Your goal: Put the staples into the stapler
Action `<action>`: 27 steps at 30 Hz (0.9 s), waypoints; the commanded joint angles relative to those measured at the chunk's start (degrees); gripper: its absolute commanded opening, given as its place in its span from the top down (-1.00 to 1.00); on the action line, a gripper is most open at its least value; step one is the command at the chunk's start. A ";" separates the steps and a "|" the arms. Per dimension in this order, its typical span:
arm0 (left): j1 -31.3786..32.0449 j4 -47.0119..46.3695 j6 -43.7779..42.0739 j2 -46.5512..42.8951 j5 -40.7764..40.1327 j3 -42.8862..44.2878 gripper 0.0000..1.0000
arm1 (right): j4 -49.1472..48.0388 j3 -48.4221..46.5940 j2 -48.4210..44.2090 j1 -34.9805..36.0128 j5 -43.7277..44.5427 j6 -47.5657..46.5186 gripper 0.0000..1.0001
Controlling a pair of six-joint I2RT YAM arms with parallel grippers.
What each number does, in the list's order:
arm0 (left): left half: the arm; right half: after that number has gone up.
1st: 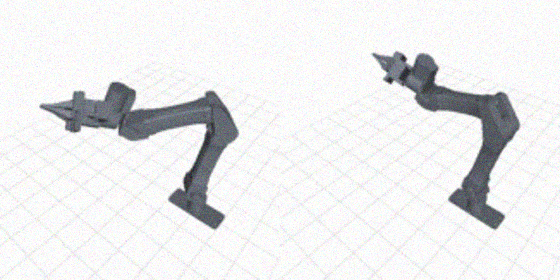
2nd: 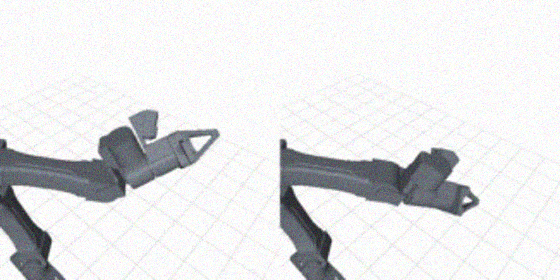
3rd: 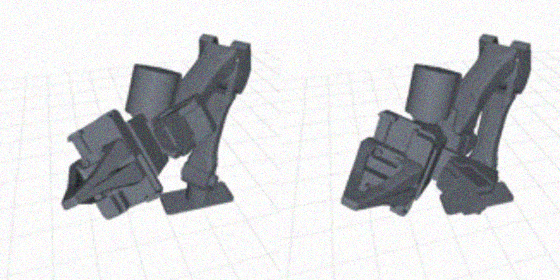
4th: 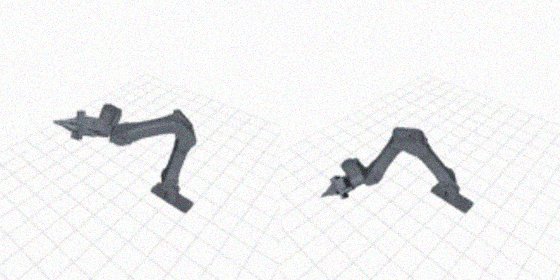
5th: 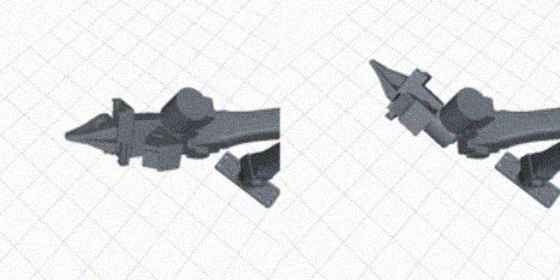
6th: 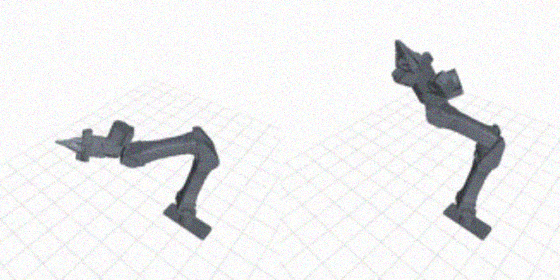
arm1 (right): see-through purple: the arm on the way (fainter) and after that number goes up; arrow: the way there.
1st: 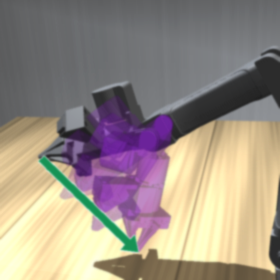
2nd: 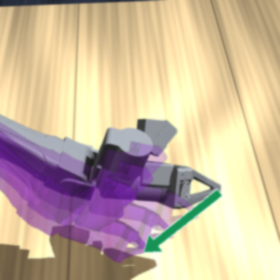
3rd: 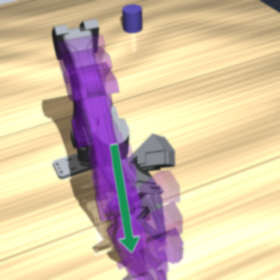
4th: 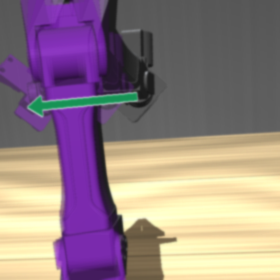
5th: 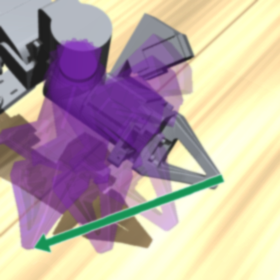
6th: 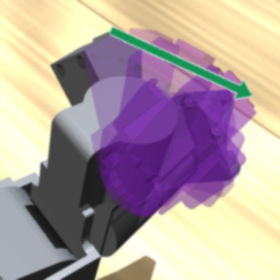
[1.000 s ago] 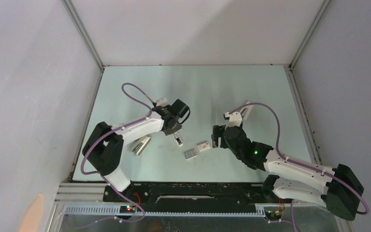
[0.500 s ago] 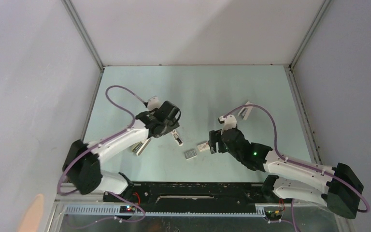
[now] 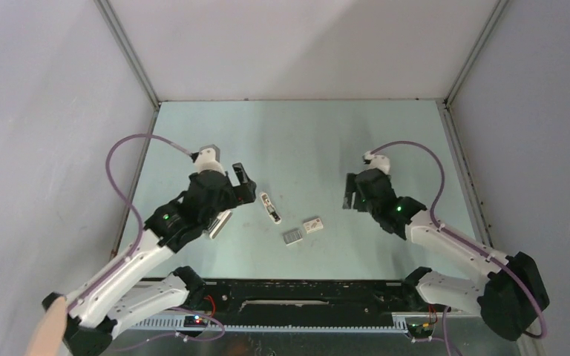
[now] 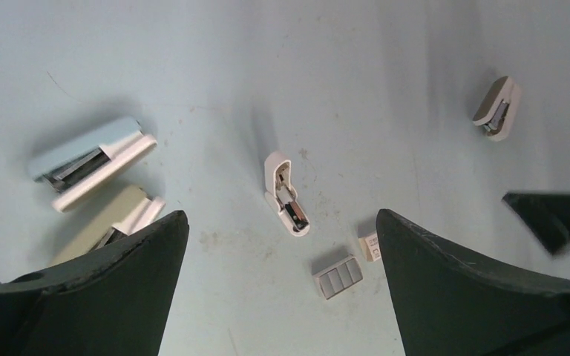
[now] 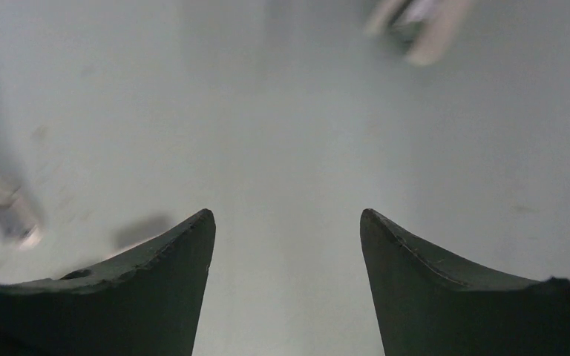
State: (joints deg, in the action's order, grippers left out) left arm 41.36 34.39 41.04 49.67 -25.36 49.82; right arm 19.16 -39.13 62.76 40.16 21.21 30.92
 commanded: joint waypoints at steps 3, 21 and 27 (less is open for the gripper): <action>0.26 -0.76 -15.78 -10.06 1.48 -0.07 -0.99 | -1.15 -3.86 5.88 -17.07 -0.99 -0.07 -0.43; -2.68 3.50 -24.71 -15.84 6.86 -1.67 -0.99 | -1.02 -20.01 34.52 -31.72 -14.27 -3.05 0.10; -6.99 1.55 -24.47 -17.46 12.75 -2.99 -0.99 | 0.09 -22.80 39.60 -32.03 -15.08 -3.36 0.18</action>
State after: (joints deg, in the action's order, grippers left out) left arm 36.58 38.20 17.89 33.45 -17.08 46.89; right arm 18.65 -58.76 100.12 8.38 7.22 28.38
